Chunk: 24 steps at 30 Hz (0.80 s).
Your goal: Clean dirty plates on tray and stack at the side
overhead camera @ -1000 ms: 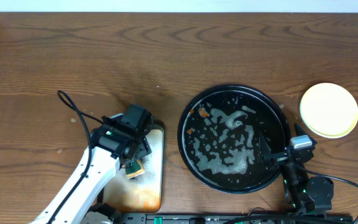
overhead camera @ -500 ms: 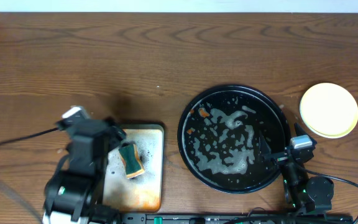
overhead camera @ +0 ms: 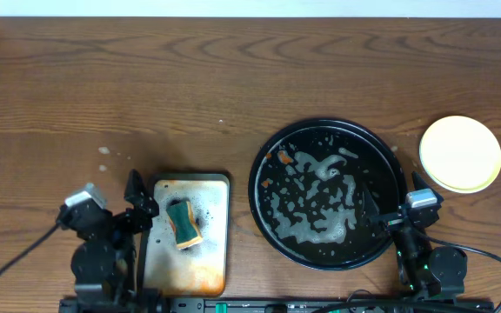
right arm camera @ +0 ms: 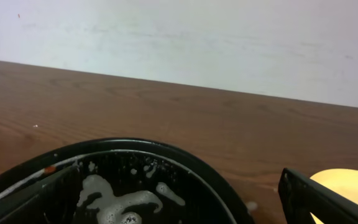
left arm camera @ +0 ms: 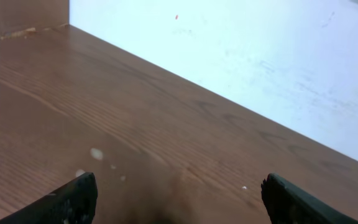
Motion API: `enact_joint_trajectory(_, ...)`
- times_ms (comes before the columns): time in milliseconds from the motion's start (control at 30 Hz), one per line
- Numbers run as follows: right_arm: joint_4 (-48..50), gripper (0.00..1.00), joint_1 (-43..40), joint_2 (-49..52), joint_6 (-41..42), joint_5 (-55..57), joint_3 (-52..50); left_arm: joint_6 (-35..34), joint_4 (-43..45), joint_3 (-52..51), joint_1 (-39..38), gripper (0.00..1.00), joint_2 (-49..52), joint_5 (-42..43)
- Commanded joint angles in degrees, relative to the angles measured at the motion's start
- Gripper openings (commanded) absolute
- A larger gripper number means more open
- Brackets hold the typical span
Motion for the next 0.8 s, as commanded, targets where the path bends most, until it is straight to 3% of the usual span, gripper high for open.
enact_joint_trajectory(0,-0.24,0.99,-0.63,-0.15,-0.37,0.13,-0.07,1.77,3.93,-4.79,0.74,0.86,-4.35,0.57)
enact_joint_trajectory(167,-0.24,0.99,-0.63,-0.15,-0.37,0.13,-0.07,1.11,12.26,-12.35,0.72,0.86,-7.80,0.57)
enact_joint_trajectory(400,-0.24,0.99,-0.63,-0.15,-0.37,0.13,-0.07,-0.74,17.07,-20.98,0.66,0.86,-7.80,1.20)
enact_joint_trajectory(767,-0.24,0.99,-0.63,-0.15,-0.37,0.13,-0.07,-1.25,16.24,-20.92,0.61,0.86,-7.67,1.42)
